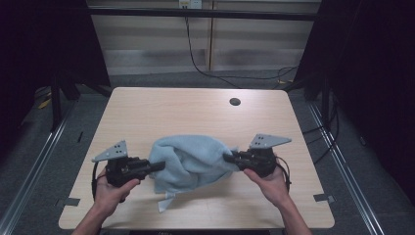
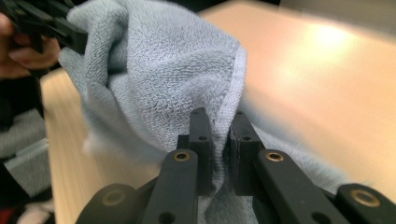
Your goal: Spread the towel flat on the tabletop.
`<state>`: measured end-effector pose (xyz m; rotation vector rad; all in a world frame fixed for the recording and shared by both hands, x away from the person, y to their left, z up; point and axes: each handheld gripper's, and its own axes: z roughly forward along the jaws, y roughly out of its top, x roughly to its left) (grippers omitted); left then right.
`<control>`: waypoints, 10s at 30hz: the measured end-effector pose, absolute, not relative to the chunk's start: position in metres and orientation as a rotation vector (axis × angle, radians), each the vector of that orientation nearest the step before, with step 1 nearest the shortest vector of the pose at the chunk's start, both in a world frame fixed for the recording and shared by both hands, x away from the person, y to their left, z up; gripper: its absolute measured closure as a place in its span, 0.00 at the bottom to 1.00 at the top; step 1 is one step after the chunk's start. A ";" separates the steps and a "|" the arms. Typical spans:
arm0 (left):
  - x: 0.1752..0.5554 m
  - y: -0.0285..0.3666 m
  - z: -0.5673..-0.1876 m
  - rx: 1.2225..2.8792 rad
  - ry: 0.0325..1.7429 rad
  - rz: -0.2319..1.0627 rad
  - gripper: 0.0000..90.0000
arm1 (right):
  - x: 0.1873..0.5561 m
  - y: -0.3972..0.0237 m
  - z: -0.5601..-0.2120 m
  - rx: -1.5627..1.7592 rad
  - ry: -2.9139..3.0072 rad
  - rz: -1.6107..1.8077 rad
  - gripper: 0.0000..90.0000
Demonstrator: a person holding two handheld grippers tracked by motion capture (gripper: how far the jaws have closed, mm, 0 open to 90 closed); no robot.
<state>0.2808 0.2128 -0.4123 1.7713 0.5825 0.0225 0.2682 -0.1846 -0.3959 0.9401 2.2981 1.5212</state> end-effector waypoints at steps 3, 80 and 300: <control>0.289 0.216 -0.375 1.723 0.532 0.051 0.89 | 0.270 -0.188 -0.365 0.890 2.245 1.562 0.91; 0.287 0.171 -0.503 2.191 0.537 -0.004 0.56 | 0.283 -0.190 -0.484 1.118 2.456 1.346 0.49; 0.295 0.204 -0.504 2.128 0.790 -0.005 0.79 | 0.203 -0.150 -0.500 0.946 2.679 1.363 0.72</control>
